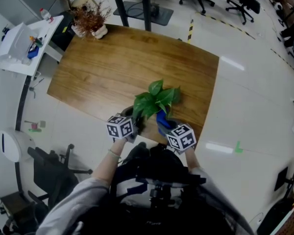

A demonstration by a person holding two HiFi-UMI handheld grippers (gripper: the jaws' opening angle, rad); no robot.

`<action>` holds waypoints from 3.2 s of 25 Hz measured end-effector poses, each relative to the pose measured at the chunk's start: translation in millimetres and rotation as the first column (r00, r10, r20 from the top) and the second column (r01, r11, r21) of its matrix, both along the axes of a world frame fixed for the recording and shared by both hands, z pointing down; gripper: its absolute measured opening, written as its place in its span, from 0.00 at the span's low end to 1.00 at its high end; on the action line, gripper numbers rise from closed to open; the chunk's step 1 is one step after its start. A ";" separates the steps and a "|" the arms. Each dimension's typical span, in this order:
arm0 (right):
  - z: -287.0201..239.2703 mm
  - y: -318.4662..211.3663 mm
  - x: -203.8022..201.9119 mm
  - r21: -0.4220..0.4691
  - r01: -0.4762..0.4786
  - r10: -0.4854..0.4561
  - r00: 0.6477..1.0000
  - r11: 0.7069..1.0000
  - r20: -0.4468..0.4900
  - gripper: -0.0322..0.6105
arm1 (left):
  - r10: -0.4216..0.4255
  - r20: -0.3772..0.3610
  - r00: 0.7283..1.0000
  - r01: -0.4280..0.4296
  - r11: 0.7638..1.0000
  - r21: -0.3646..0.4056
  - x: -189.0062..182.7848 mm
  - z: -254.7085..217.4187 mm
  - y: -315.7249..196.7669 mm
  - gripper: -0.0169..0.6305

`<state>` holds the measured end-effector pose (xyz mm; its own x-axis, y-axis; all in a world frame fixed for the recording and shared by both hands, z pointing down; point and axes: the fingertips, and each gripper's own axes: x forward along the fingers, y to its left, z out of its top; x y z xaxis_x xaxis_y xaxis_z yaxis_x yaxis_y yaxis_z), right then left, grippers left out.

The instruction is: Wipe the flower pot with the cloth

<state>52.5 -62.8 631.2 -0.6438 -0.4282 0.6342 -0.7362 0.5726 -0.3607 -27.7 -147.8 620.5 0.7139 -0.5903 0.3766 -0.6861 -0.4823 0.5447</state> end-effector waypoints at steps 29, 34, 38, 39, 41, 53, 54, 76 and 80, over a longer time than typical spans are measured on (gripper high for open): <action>2.5 -17.3 -33.1 0.026 0.086 -0.085 0.996 0.996 -0.022 0.13 | -0.080 -0.060 0.995 0.080 0.997 0.001 -18.1 -9.1 -22.5 0.04; 3.1 -7.8 -30.2 0.020 0.096 -0.096 0.995 0.995 -0.016 0.13 | -0.078 -0.056 0.995 0.078 0.997 -0.003 -18.3 -5.1 -30.5 0.04; -0.4 -9.1 6.5 0.042 0.032 -0.030 0.999 0.999 -0.034 0.13 | -0.062 -0.046 0.997 0.062 0.998 -0.004 -20.2 -3.8 -19.2 0.04; -0.3 -11.4 17.7 0.047 0.015 -0.013 0.999 0.999 -0.045 0.13 | -0.059 -0.043 0.997 0.059 0.998 -0.004 -20.5 -3.3 -14.2 0.04; -0.3 -19.2 38.5 0.057 -0.016 0.019 0.998 0.998 -0.064 0.13 | -0.052 -0.040 0.998 0.052 0.999 -0.008 -19.5 -1.5 -3.4 0.04; -31.9 -72.6 32.1 0.203 0.114 -0.105 0.993 0.973 -0.055 0.13 | -0.023 -0.033 0.999 0.022 1.000 -0.016 -7.2 -0.3 11.1 0.04; -31.4 -68.9 27.9 0.195 0.129 -0.120 0.991 0.972 -0.054 0.13 | -0.026 -0.032 0.999 0.025 1.000 -0.013 -8.3 -1.0 8.6 0.04; 2.6 -23.7 -33.8 0.069 0.170 -0.168 0.985 0.983 -0.037 0.13 | -0.114 -0.031 0.993 0.114 0.993 -0.002 -44.7 -5.2 -16.7 0.04; -7.7 -34.3 -2.3 0.103 0.110 -0.105 0.993 0.989 -0.057 0.13 | -0.111 -0.046 0.993 0.111 0.994 -0.012 -42.8 -6.0 0.1 0.04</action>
